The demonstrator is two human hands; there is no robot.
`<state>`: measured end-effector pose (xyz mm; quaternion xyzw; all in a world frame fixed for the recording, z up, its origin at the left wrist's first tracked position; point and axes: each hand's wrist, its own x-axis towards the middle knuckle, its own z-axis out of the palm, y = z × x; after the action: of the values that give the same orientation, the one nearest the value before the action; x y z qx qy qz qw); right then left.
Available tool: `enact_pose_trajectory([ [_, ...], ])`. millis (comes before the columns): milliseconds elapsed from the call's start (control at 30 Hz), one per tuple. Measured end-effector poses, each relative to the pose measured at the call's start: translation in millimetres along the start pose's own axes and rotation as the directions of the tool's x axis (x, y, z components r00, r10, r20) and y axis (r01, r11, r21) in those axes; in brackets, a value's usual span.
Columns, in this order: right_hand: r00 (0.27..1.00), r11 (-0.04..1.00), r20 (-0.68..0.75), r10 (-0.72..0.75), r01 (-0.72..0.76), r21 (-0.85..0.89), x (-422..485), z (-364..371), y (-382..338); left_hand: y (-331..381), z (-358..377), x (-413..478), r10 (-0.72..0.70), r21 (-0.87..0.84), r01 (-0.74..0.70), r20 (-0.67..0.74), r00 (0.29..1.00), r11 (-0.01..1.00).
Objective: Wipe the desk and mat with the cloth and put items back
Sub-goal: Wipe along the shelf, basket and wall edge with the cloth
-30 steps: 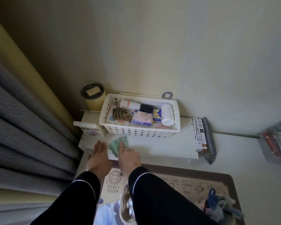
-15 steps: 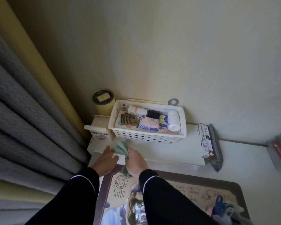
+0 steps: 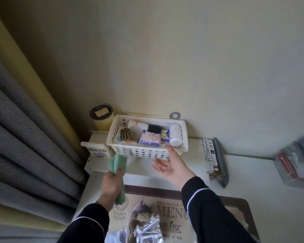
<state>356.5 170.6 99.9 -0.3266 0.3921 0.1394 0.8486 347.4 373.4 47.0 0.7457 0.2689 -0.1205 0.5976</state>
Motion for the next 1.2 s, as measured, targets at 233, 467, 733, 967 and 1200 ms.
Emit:
enact_pose_trajectory([
  [233, 1.0, 0.996, -0.026, -0.009, 0.011, 0.093, 9.9, 18.1, -17.6, -5.1, 2.4, 0.0, 0.074, 0.217, -0.063, -0.043, 0.996, 0.974],
  [467, 0.988, 0.99, -0.099, -0.114, 0.122, 0.073, -28.7, -42.3, -43.0, -5.1, -4.0, 4.6, 0.137, 0.314, -0.09, -0.131, 0.982, 0.945],
  [733, 0.928, 0.963, -0.303, -0.218, 0.254, 0.088, -70.0, -104.9, -98.3, 30.8, 49.5, 21.3, 0.449, 0.642, -0.373, 0.05, 0.892, 0.67],
  [967, 0.899, 0.952, -0.359, -0.249, 0.296, 0.081, -84.5, -102.7, -118.6, 28.9, 119.1, 26.8, 0.366, 0.551, -0.503, 0.346, 0.864, 0.666],
  [1200, 0.89, 0.961, -0.399, -0.221, 0.267, 0.064, -88.9, -96.4, -131.4, 11.0, 146.6, 37.7, 0.481, 0.516, -0.839, 0.699, 0.53, 0.175],
])
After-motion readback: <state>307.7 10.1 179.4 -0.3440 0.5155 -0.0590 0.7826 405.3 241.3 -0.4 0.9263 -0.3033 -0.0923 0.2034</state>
